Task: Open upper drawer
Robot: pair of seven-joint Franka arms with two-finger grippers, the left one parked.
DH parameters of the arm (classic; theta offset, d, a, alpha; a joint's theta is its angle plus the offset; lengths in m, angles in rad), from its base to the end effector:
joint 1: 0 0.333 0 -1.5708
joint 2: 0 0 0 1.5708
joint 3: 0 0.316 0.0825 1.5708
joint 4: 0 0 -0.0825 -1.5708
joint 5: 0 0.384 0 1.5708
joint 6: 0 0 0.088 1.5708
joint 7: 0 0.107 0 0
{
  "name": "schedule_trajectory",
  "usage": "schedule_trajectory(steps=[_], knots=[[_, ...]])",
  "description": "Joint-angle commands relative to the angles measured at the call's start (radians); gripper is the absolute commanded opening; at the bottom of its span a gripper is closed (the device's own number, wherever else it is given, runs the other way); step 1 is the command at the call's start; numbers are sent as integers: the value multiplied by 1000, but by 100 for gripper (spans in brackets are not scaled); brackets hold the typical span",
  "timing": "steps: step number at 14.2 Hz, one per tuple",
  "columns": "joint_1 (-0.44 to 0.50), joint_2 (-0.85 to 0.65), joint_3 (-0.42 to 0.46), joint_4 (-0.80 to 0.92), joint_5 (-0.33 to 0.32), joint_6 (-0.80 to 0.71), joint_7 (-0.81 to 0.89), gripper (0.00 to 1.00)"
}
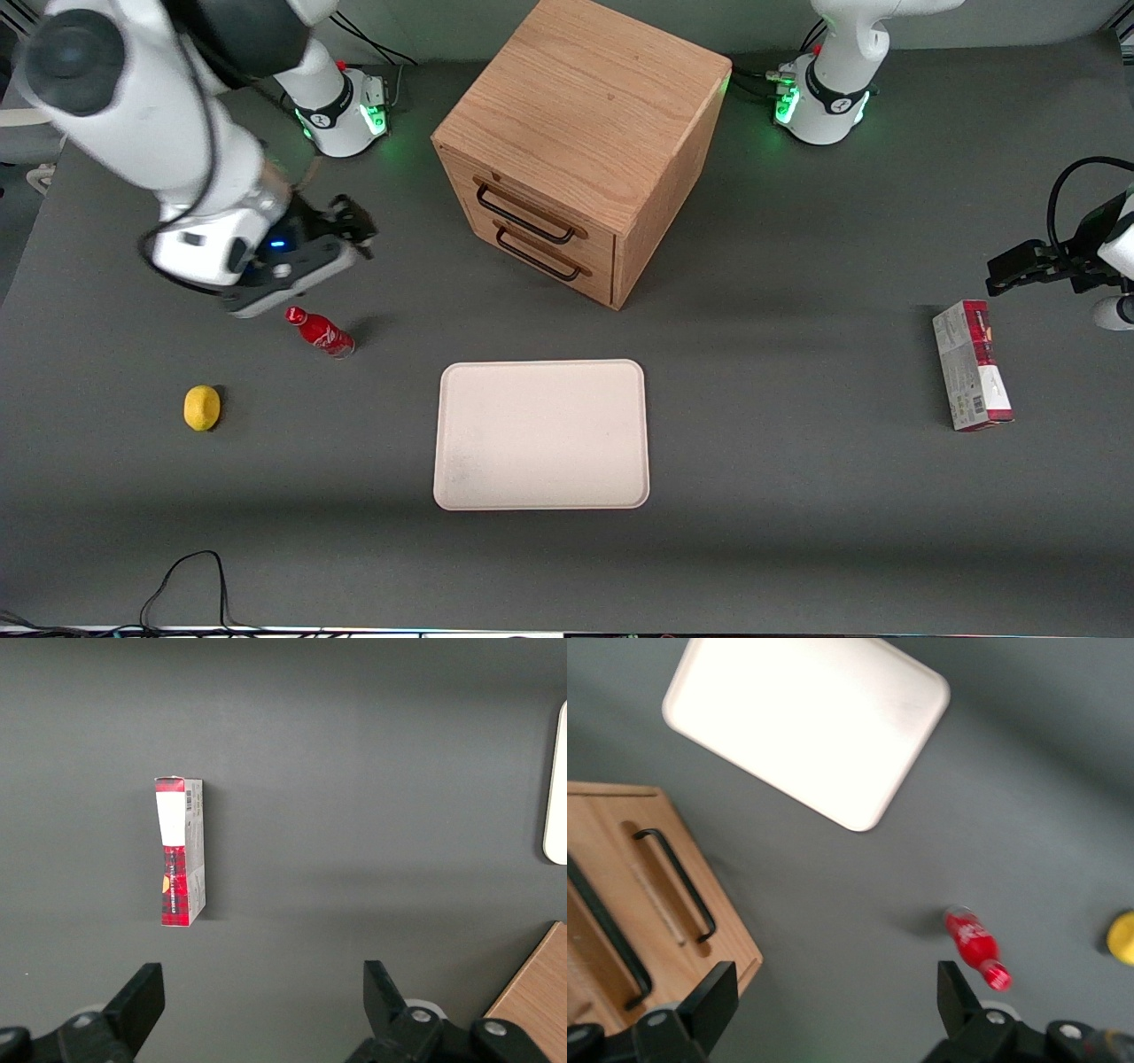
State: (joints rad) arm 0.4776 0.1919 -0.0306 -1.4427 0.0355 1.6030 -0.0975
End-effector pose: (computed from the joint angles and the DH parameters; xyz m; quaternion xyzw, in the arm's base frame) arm 0.5516 0.2705 0.5757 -0.9631 -0.2682 0.0181 0.0118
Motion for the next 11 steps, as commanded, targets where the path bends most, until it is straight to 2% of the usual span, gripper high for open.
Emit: schedule_trajectory(steps=[1, 4, 6, 11], knots=[[91, 47, -14, 47, 12, 6, -18, 100], [173, 73, -14, 41, 7, 21, -140, 100], [183, 83, -14, 35, 10, 29, -255, 100], [265, 64, -14, -42, 10, 83, -263, 100]])
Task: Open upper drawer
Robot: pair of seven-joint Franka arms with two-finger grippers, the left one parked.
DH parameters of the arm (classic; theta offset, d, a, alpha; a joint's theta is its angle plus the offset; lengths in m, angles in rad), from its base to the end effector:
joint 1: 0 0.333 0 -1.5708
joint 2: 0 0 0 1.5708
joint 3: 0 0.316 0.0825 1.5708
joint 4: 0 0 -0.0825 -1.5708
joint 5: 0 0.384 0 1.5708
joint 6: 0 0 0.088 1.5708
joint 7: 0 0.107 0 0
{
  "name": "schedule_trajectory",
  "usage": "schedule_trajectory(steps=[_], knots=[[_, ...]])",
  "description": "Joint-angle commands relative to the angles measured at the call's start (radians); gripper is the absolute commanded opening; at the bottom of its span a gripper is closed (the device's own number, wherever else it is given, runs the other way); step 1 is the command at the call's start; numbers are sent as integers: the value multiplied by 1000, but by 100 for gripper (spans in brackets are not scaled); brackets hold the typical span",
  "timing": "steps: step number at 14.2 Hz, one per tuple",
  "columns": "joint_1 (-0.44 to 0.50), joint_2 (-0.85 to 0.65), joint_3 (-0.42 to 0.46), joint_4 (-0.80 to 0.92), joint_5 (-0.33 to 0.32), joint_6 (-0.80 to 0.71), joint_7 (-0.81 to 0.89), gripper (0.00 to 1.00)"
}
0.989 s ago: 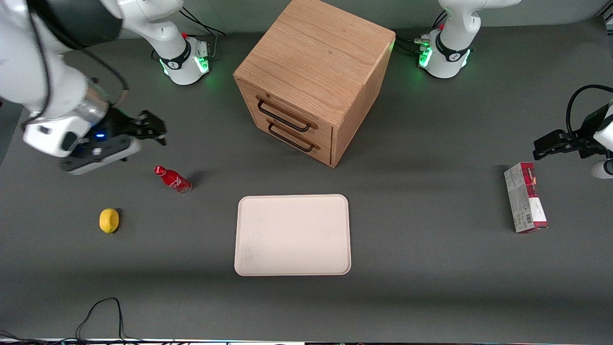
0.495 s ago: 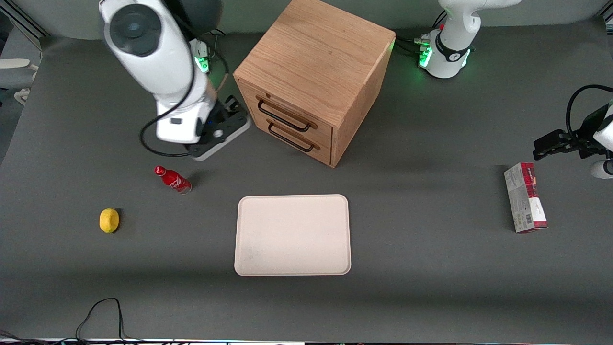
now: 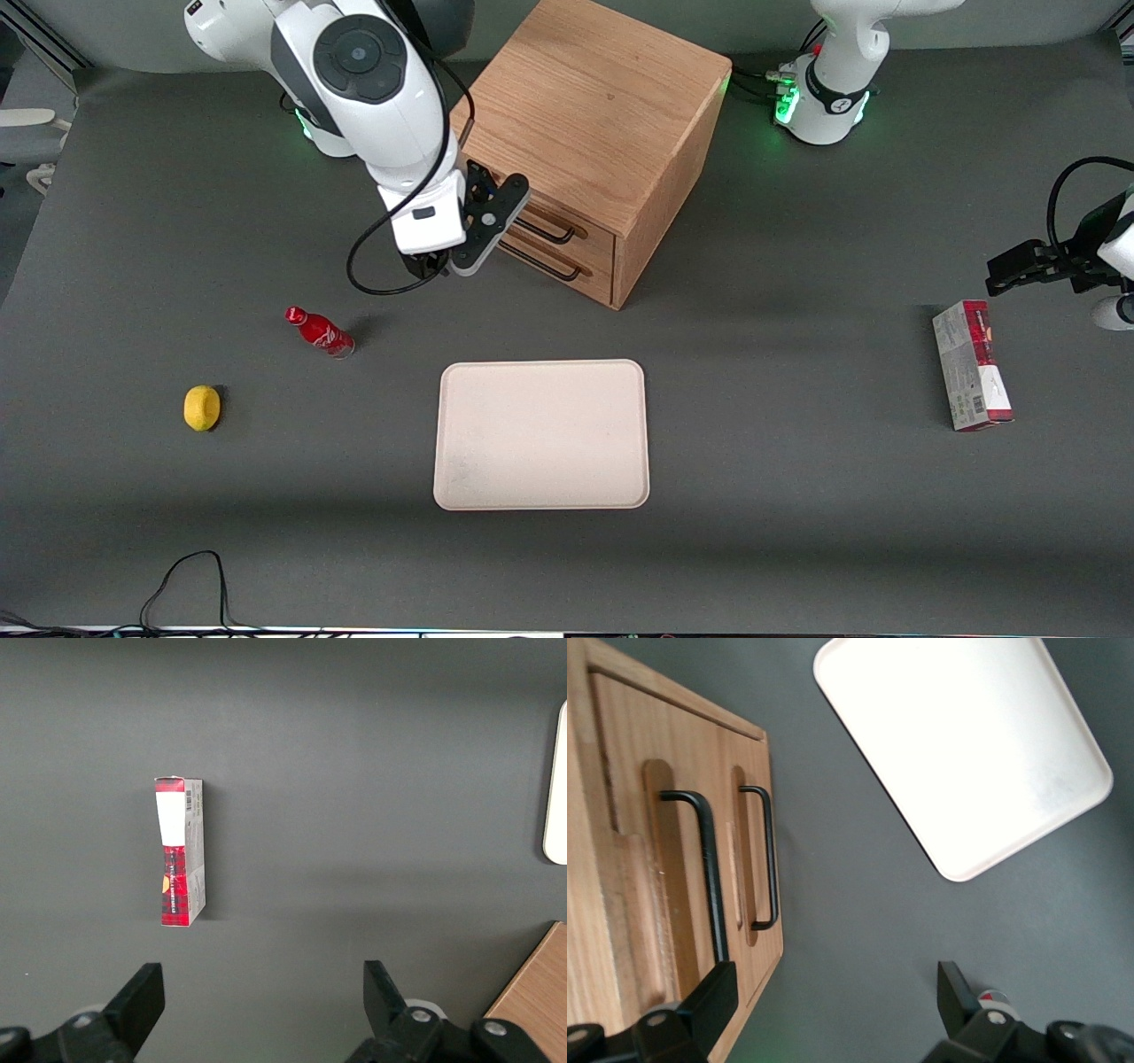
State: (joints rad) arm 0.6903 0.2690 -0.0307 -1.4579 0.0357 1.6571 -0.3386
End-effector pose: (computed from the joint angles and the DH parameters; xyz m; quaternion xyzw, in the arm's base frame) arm 0.4990 0.3943 0.5247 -0.8782 -0.4768 0.0366 0.0079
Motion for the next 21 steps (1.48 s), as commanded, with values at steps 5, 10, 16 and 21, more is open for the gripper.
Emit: schedule_trajectory(steps=[5, 10, 16, 21], knots=[[49, -30, -31, -44, 124, 27, -20, 100], [43, -42, -44, -70, 158, 29, -66, 100], [52, -47, -41, -179, 182, 133, -71, 100], [69, -67, -35, -274, 193, 210, -72, 100]])
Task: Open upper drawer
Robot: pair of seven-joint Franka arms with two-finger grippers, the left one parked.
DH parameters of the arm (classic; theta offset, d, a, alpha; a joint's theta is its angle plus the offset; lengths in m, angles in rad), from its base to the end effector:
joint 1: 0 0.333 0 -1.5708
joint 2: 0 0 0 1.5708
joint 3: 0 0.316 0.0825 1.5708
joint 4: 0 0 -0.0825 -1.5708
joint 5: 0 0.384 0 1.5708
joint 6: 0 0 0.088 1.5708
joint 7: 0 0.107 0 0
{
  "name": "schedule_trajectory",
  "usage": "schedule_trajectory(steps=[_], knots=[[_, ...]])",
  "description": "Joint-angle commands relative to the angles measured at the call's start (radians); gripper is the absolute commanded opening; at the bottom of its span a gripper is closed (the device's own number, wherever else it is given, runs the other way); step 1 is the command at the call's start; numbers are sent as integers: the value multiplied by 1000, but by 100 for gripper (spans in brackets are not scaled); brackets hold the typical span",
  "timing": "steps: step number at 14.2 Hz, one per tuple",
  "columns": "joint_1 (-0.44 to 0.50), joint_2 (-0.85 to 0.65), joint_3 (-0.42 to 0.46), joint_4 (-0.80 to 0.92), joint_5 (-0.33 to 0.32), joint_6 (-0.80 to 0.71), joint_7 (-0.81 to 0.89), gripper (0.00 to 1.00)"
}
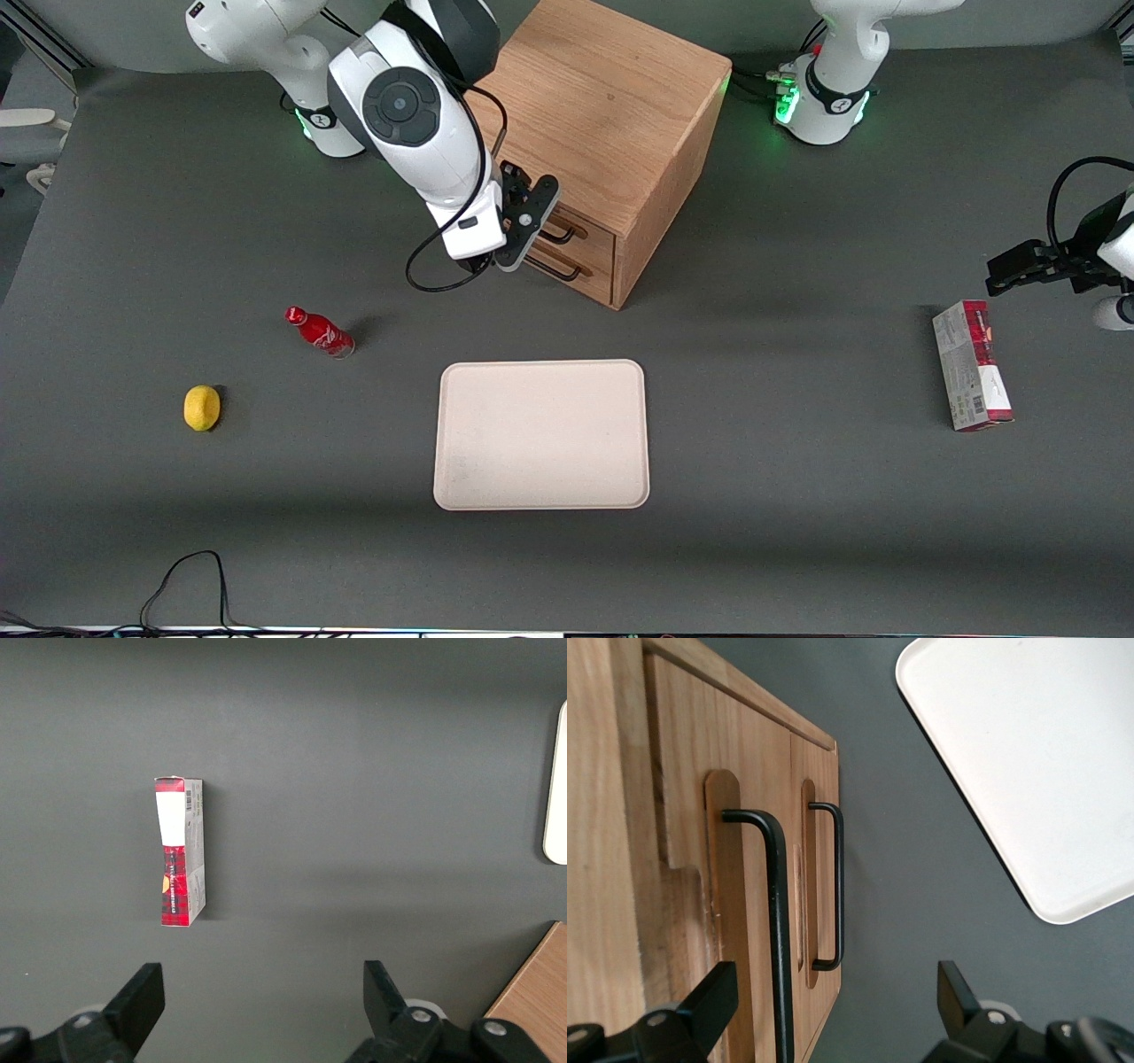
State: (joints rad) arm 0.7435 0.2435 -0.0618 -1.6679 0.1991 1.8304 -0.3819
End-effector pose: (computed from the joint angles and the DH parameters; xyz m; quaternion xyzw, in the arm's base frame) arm 0.4736 0.4087 0.4570 -0.8721 -0.4797 0.0525 0.0806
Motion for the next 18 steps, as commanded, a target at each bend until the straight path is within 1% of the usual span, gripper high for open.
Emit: schedule_trajectory(steps=[1, 9, 18], knots=[[16, -39, -4, -65, 29, 38, -29, 100], [17, -36, -7, -131, 17, 119, -31, 100], [14, -21, -10, -167, 16, 167, -31, 100]])
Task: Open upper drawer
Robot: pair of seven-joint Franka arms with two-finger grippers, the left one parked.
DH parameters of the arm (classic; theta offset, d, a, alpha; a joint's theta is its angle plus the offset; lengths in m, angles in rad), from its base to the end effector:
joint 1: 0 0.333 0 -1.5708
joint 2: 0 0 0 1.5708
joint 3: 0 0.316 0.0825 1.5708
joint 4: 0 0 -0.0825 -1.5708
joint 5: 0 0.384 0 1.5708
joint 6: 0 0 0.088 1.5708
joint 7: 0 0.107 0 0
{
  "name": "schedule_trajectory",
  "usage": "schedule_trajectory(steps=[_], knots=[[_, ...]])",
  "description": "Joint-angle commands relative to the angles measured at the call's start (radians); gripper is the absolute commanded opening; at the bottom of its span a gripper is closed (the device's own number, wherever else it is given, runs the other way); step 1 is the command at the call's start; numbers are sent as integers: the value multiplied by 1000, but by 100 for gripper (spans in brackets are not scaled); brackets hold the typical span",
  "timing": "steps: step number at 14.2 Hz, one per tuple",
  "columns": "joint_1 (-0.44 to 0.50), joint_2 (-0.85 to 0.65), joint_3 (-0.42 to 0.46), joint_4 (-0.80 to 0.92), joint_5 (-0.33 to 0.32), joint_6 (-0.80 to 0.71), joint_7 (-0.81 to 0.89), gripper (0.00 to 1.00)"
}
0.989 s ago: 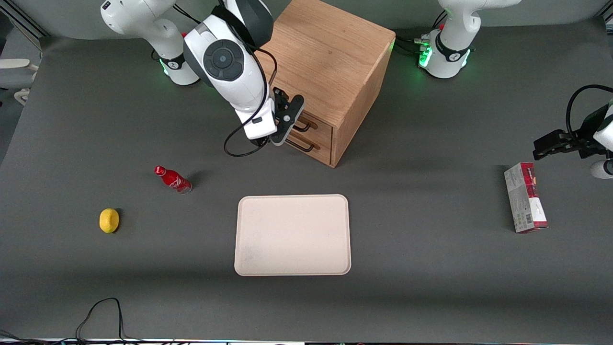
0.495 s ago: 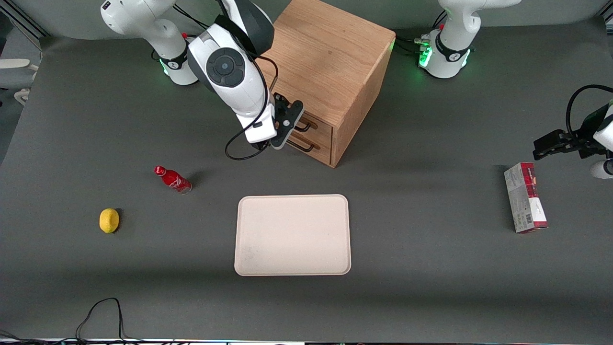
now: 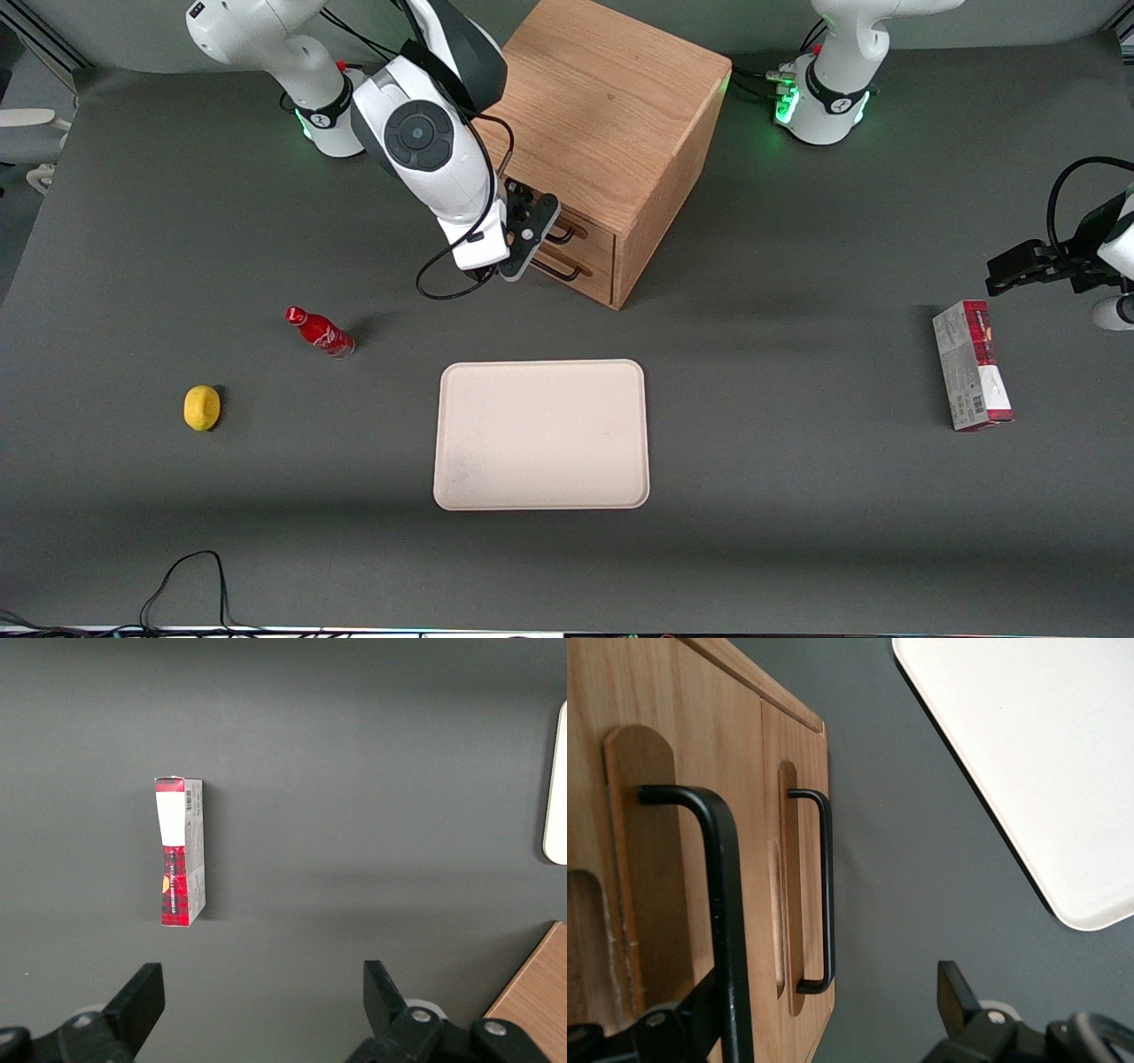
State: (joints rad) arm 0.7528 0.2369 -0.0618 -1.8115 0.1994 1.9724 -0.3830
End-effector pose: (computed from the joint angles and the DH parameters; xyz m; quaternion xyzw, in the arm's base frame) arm 0.4633 0.4024 0.4054 -0.8763 -0.4731 0.0496 0.0761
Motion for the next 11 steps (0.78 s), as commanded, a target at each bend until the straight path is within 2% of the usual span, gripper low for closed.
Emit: schedule_trajectory(steps=[1, 11], knots=[[0, -10, -10, -22, 14, 25, -28, 100], [-41, 25, -13, 24, 11, 22, -42, 100]])
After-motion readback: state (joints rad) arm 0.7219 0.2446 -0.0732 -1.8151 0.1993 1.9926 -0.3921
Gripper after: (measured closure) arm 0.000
